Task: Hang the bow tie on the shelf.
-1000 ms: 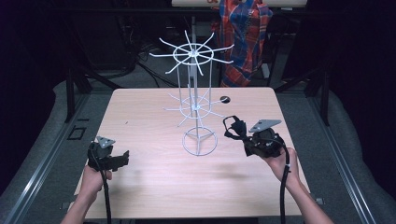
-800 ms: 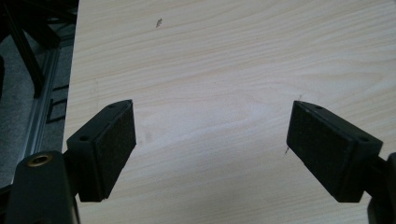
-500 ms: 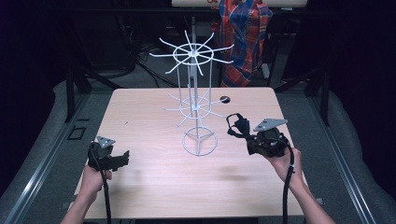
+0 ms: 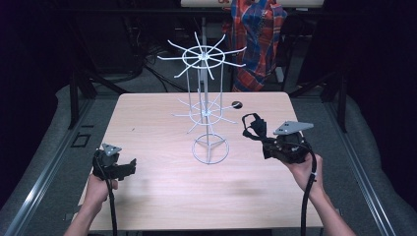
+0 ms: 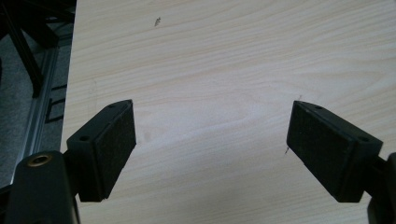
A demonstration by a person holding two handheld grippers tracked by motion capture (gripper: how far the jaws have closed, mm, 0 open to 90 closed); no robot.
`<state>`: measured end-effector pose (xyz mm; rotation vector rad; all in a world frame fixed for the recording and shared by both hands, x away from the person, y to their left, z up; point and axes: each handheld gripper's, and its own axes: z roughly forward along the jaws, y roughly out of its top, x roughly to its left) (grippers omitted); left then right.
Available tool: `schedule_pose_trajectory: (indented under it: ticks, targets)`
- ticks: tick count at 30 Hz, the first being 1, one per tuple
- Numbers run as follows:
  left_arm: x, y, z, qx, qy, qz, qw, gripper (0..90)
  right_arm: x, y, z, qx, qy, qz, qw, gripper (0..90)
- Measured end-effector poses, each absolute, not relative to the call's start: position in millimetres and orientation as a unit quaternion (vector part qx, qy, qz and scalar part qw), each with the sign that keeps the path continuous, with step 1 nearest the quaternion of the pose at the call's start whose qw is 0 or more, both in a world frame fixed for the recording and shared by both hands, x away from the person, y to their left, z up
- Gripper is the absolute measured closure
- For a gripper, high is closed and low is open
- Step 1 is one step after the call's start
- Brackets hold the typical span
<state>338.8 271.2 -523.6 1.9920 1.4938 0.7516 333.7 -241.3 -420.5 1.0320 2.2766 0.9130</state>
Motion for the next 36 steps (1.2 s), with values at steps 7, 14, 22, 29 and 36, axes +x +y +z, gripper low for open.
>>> schedule_pose_trajectory:
  ticks: [7,14,22,29,36]
  targets:
    - [339,271,-524,0.738,0.554,0.278,0.267,16.0,333,-237,-418,0.371,0.831,0.341,0.235,75.1]
    - [339,271,-524,0.739,0.554,0.276,0.265,16.0,333,-231,-416,0.363,0.835,0.342,0.232,75.0]
    - [339,270,-524,0.739,0.554,0.278,0.265,16.0,336,-223,-417,0.354,0.841,0.338,0.23,75.0]
    - [339,271,-524,0.74,0.554,0.275,0.264,16.0,340,-215,-417,0.35,0.845,0.335,0.228,74.9]
    - [339,271,-524,0.74,0.555,0.274,0.264,16.0,344,-208,-420,0.345,0.849,0.332,0.223,74.9]
